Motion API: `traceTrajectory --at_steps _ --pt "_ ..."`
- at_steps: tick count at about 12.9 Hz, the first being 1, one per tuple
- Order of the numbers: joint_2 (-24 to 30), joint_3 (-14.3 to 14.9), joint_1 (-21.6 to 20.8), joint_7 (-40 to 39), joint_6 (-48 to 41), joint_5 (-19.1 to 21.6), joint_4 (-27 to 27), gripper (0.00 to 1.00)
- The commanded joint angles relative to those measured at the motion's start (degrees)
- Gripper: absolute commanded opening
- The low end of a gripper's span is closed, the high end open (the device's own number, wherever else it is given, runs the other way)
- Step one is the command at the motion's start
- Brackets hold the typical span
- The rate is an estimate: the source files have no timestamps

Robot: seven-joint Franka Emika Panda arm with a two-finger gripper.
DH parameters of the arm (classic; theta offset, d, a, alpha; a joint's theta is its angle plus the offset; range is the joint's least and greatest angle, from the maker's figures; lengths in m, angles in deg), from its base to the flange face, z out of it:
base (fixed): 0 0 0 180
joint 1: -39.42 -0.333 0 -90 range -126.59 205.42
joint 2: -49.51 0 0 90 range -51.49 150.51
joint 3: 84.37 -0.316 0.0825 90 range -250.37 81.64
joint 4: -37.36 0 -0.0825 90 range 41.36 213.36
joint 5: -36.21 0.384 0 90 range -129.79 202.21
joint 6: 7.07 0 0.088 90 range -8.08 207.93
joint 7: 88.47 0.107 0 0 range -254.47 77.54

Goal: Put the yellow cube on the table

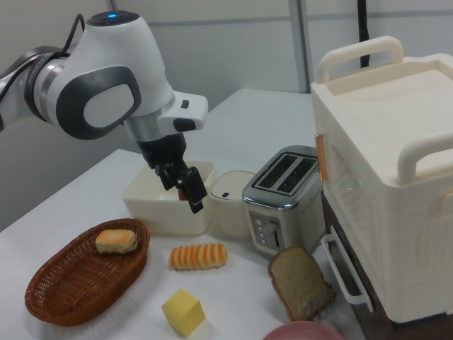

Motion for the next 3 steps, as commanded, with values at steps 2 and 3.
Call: traceTrajectory --at_steps 2,3 --pt "0.13 0.16 -0.24 -1.17 -0.58 0.61 0.5 1.0" --pt "0.13 0.16 -0.24 -1.26 -0.58 0.61 0.5 1.0"
